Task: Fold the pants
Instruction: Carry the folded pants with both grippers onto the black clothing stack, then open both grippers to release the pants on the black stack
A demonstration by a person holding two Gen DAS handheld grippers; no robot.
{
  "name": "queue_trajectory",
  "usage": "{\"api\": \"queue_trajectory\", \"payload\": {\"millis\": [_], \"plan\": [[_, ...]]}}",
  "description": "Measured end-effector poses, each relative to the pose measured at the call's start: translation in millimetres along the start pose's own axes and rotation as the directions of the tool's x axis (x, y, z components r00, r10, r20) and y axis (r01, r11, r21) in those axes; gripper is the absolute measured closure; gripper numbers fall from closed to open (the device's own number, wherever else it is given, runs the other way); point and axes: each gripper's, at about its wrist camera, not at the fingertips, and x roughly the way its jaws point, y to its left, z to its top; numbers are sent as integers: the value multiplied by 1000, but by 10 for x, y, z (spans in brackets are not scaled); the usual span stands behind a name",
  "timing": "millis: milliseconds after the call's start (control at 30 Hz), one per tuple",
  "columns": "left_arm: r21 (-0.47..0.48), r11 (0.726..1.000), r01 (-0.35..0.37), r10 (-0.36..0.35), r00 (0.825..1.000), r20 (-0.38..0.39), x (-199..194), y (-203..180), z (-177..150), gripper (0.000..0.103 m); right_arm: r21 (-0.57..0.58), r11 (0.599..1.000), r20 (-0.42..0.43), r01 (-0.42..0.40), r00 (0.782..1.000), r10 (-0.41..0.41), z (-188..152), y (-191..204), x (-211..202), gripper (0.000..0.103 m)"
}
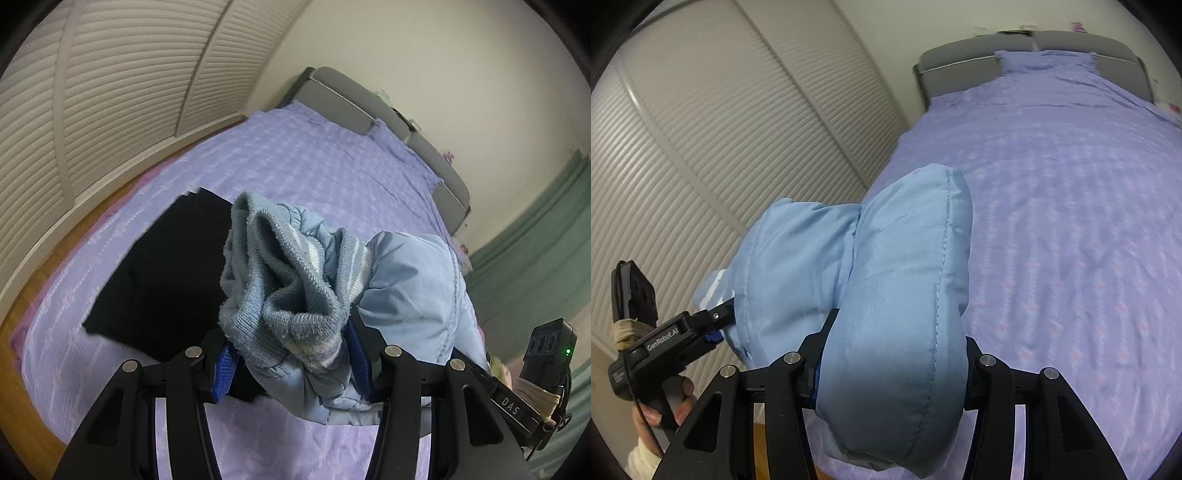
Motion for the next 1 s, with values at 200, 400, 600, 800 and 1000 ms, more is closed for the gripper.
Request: {"api": "queue_trajectory", "payload": {"millis": [200, 400, 600, 800, 1000], "plan": [[-25, 1000, -5, 5, 1000, -20, 388, 449, 332, 52, -3, 1000, -38, 15, 999, -15, 152, 137, 650, 52], [-54, 998, -30, 26, 997, -68, 829, 775, 562, 52, 53, 998, -101, 33, 995, -27, 245, 78, 1196, 52], [-41, 997, -58, 53, 991, -121, 1248, 965, 674, 52, 36, 998, -152, 51, 987, -45, 285, 9, 1650, 53], [-22, 990, -138, 131, 971, -198, 1621, 1188, 623, 49, -10, 995, -196, 94, 976, -95, 173, 6, 2038, 50], [-3, 983, -181, 176, 956, -234, 1635, 1276, 572, 30, -72, 979, -188, 190, 962, -200, 60, -22, 2125, 28]]}}
